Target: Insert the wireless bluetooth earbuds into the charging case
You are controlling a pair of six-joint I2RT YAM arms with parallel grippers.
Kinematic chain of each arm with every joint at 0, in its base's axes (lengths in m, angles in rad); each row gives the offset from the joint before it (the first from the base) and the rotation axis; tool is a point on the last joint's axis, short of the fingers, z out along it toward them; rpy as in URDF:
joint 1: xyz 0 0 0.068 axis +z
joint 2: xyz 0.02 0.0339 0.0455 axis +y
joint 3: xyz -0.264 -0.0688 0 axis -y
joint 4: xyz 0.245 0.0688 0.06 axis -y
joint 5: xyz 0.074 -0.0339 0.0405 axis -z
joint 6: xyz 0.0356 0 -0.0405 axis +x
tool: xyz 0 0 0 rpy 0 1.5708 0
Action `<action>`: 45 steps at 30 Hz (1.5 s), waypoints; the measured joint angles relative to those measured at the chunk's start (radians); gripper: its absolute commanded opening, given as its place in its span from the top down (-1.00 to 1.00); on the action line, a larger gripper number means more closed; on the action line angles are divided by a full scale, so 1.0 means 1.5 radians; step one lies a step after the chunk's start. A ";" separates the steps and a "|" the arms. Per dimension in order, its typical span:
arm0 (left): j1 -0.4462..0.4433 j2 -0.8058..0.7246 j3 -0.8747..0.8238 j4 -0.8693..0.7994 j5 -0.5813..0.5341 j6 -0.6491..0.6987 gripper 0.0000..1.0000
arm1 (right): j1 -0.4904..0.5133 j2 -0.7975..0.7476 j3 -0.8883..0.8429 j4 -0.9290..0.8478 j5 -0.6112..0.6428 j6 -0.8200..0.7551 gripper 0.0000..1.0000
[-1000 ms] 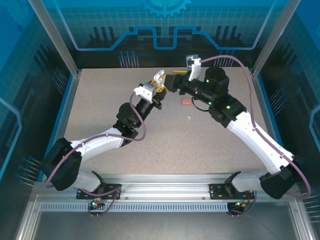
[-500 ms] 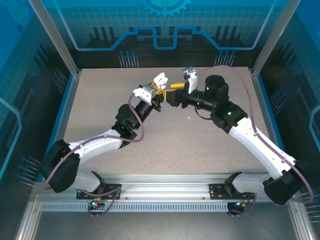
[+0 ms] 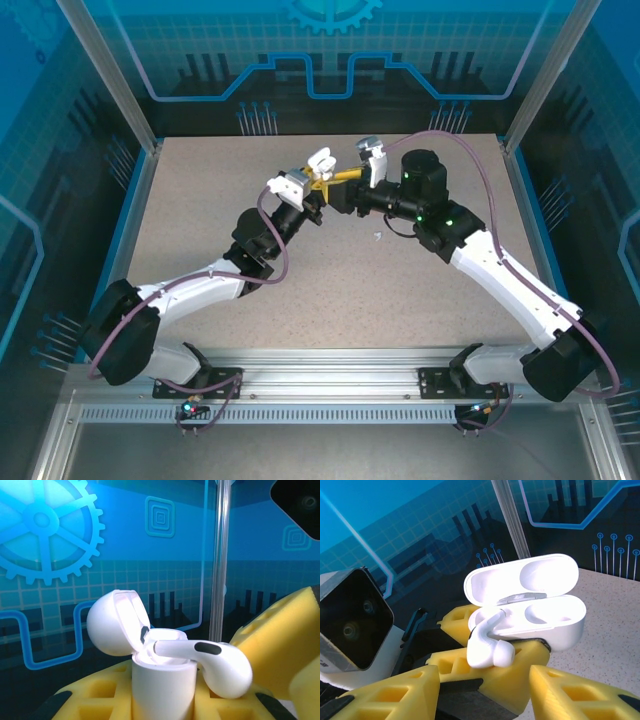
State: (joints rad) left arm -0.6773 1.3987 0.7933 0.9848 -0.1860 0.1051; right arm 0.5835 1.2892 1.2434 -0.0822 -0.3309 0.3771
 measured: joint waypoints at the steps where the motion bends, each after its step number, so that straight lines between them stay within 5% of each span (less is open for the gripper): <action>1: 0.000 0.000 0.000 -0.001 0.000 0.000 1.00 | 0.000 0.001 0.001 0.001 0.000 0.000 0.03; 22: 0.001 -0.007 -0.007 -0.005 0.001 -0.001 1.00 | -0.001 0.017 0.024 -0.014 0.010 0.007 0.55; 45: -0.001 -0.008 -0.009 -0.028 0.061 0.004 1.00 | -0.001 0.027 0.079 -0.047 0.005 0.010 0.55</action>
State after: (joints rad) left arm -0.6781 1.3865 0.7803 0.9428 -0.0948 0.1112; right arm 0.5816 1.3304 1.3624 -0.1532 -0.3229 0.3916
